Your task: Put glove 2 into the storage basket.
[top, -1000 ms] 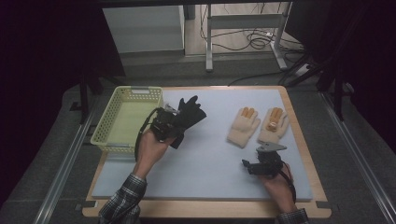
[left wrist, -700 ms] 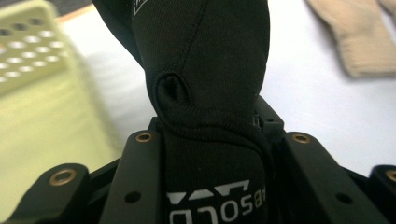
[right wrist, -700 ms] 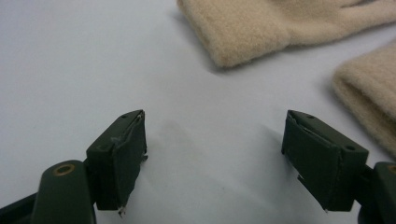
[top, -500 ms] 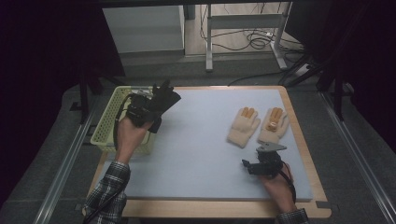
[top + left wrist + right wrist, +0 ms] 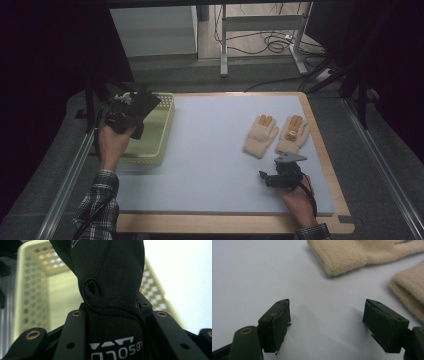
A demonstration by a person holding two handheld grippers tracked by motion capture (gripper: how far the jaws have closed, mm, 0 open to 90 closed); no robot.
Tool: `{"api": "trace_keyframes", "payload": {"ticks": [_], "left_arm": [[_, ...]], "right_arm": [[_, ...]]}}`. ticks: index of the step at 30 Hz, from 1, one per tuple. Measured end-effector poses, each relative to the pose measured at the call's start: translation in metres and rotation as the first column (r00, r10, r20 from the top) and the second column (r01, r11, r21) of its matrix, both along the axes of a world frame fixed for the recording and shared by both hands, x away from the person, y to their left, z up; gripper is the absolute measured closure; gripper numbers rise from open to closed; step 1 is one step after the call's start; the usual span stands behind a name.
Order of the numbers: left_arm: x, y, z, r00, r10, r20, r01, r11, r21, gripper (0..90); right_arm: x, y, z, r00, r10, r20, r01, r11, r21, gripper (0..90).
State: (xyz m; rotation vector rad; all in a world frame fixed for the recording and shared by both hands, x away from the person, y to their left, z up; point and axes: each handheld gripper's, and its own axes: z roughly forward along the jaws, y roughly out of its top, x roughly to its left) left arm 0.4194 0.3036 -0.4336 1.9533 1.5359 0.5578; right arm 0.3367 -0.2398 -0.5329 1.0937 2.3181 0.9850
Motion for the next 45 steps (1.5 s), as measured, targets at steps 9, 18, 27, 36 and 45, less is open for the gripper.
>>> {"api": "trace_keyframes", "payload": {"ticks": [9, 18, 27, 36, 45], "left_arm": [[0.014, 0.020, -0.028, 0.9946, 0.040, -0.096, -0.036, 0.9984, 0.043, 62.2], [0.034, 0.019, -0.051, 0.9737, 0.050, -0.222, -0.027, 0.9936, 0.109, 60.9], [0.052, 0.019, -0.064, 0.9400, 0.117, -0.320, -0.070, 0.9854, 0.155, 34.4], [0.035, 0.028, -0.046, 0.9565, 0.096, -0.276, -0.065, 0.9907, 0.119, 5.5], [0.014, 0.031, -0.028, 0.9849, 0.020, -0.172, -0.013, 0.9991, 0.041, 2.5]], "right_arm": [[0.000, 0.000, 0.000, 1.0000, 0.000, 0.000, 0.000, 1.000, 0.000, 21.6], [0.000, 0.000, 0.000, 1.0000, 0.000, 0.000, 0.000, 1.000, 0.000, 21.6], [0.000, 0.000, 0.000, 1.0000, 0.001, 0.002, -0.001, 1.000, 0.000, 21.6], [0.000, 0.000, 0.000, 1.0000, 0.001, 0.002, -0.001, 1.000, -0.001, 21.6], [0.000, 0.000, 0.000, 1.0000, 0.001, 0.002, -0.001, 1.000, -0.001, 21.6]]}}
